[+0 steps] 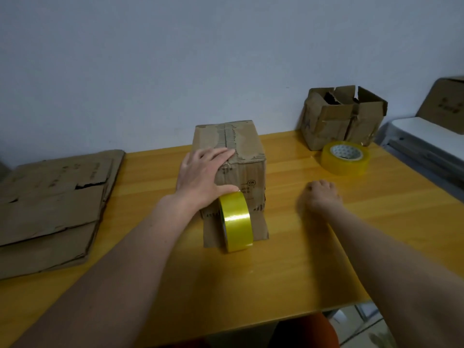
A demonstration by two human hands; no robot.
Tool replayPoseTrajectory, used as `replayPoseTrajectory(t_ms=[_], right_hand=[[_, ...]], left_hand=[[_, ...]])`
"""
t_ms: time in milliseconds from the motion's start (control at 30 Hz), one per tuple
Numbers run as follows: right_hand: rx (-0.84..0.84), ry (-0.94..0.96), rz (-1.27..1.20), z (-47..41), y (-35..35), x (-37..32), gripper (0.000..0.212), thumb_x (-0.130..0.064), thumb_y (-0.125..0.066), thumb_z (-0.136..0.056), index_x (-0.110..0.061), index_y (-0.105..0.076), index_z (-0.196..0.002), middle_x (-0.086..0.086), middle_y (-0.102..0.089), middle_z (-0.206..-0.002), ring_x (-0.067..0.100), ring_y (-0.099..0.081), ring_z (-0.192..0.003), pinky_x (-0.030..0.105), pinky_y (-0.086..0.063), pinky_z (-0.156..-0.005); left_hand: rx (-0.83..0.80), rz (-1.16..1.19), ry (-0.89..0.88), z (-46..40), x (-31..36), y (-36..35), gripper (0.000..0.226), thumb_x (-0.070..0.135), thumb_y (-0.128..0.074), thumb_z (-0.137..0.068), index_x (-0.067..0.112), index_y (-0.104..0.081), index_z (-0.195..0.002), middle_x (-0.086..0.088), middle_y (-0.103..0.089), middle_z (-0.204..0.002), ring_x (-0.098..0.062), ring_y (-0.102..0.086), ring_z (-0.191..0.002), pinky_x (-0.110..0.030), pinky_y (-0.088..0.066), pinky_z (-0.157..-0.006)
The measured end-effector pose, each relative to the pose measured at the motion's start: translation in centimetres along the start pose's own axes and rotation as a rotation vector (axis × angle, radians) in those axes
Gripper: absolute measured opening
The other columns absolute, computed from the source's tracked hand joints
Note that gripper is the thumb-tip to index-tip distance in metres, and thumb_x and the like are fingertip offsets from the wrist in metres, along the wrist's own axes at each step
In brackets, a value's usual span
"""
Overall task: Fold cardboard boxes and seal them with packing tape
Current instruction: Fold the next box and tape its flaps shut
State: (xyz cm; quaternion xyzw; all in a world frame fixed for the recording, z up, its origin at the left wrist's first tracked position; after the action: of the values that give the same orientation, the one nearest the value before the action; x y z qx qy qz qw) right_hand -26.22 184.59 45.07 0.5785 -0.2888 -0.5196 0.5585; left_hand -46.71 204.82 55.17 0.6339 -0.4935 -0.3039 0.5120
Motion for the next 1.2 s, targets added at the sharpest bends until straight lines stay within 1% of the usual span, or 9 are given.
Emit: replayPoseTrajectory(t_ms=[233,467,567,700,800,867,967,1100,1200], right_hand=[[0.115,0.07,-0.001,0.4,0.8,0.1,0.03,-0.028,-0.065,-0.088,-0.001,-0.068,-0.101,0.02,-0.06,-0.115,0.035,-0.052,-0.112,0.035,-0.041,-0.088],[-0.041,0.148,-0.641,5.6,2.7,-0.7,0.023,-0.021,-0.075,-0.082,0.0,-0.066,-0.08,0.013,-0.064,-0.073,0.02,-0.056,-0.063,0.031,-0.045,-0.055],[0.151,0.52,-0.838,10.4,6.1,-5.5,0.009,-0.018,-0.072,-0.083,-0.01,-0.071,-0.086,0.002,-0.068,-0.076,0.009,-0.058,-0.065,0.022,-0.047,-0.059],[0.209,0.79,-0.624,13.2,6.7,-11.6,0.018,-0.016,-0.065,-0.088,-0.018,-0.07,-0.106,-0.006,-0.067,-0.106,0.004,-0.057,-0.097,0.018,-0.043,-0.082],[0.282,0.749,-0.567,12.7,5.9,-12.7,0.022,-0.017,-0.064,-0.089,-0.018,-0.069,-0.111,-0.004,-0.061,-0.114,0.003,-0.047,-0.104,0.018,-0.034,-0.087],[0.292,0.761,-0.537,12.7,5.4,-12.8,0.021,-0.017,-0.063,-0.09,-0.019,-0.068,-0.11,-0.005,-0.055,-0.11,0.004,-0.043,-0.104,0.019,-0.034,-0.086],[0.27,0.758,-0.535,12.9,4.7,-13.1,0.022,-0.014,-0.061,-0.091,-0.017,-0.066,-0.111,-0.005,-0.049,-0.102,0.008,-0.047,-0.098,0.014,-0.037,-0.08],[0.326,0.791,-0.485,13.0,4.2,-13.2,0.023,-0.007,-0.057,-0.092,-0.014,-0.062,-0.113,-0.005,-0.051,-0.104,0.008,-0.049,-0.098,0.01,-0.034,-0.078],[0.348,0.826,-0.484,13.3,4.0,-13.5,0.016,-0.006,-0.058,-0.091,-0.011,-0.056,-0.105,-0.004,-0.053,-0.099,0.009,-0.05,-0.09,0.007,-0.036,-0.07]], left_hand=[[0.001,0.012,-0.016,-0.2,-0.1,0.0,0.089,0.065,-0.066,-0.075,0.042,-0.023,-0.15,0.018,-0.026,-0.155,-0.015,-0.022,-0.14,-0.042,-0.011,-0.117],[0.073,0.043,0.006,0.5,0.0,-0.1,0.103,0.063,-0.069,-0.073,0.031,-0.013,-0.154,0.007,-0.024,-0.157,-0.017,-0.02,-0.142,-0.042,-0.012,-0.12],[0.149,0.147,0.068,0.8,0.0,-0.2,0.115,0.057,-0.077,-0.068,0.027,-0.008,-0.154,0.001,-0.013,-0.16,-0.02,-0.011,-0.146,-0.041,-0.014,-0.12],[0.33,0.392,0.296,2.4,0.8,0.0,0.125,0.04,-0.09,-0.059,0.026,-0.009,-0.154,-0.005,-0.008,-0.159,-0.023,-0.008,-0.145,-0.036,-0.018,-0.116],[0.472,0.755,0.68,5.3,0.8,-0.8,0.095,0.031,-0.09,-0.061,0.019,-0.034,-0.136,-0.005,-0.031,-0.143,-0.021,-0.031,-0.131,-0.028,-0.034,-0.103],[0.327,1.054,0.839,6.1,1.0,-2.1,0.066,0.03,-0.086,-0.069,0.017,-0.044,-0.118,-0.002,-0.048,-0.125,-0.017,-0.049,-0.112,-0.026,-0.045,-0.087],[0.076,1.306,0.787,5.6,1.7,-2.9,0.041,0.025,-0.076,-0.083,0.011,-0.059,-0.116,0.0,-0.062,-0.11,-0.008,-0.056,-0.091,-0.013,-0.04,-0.065],[0.078,1.288,0.769,4.8,1.6,-2.4,0.005,0.016,-0.066,-0.091,0.014,-0.068,-0.094,0.006,-0.064,-0.088,-0.006,-0.055,-0.081,-0.01,-0.036,-0.057],[0.06,1.274,0.773,4.7,1.3,-2.5,0.009,0.015,-0.063,-0.093,0.016,-0.068,-0.085,0.007,-0.063,-0.083,-0.004,-0.054,-0.077,-0.014,-0.037,-0.057]])
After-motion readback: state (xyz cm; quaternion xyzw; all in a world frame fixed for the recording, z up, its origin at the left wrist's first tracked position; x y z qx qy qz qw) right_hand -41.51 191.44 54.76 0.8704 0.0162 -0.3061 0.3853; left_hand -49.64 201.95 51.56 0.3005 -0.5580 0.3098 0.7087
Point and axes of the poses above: each hand's wrist, its own z-axis away from the middle knuckle, its own y-axis out of the back of the hand, x = y × z, the point moved 3 cm from there along -z, towards the middle knuckle
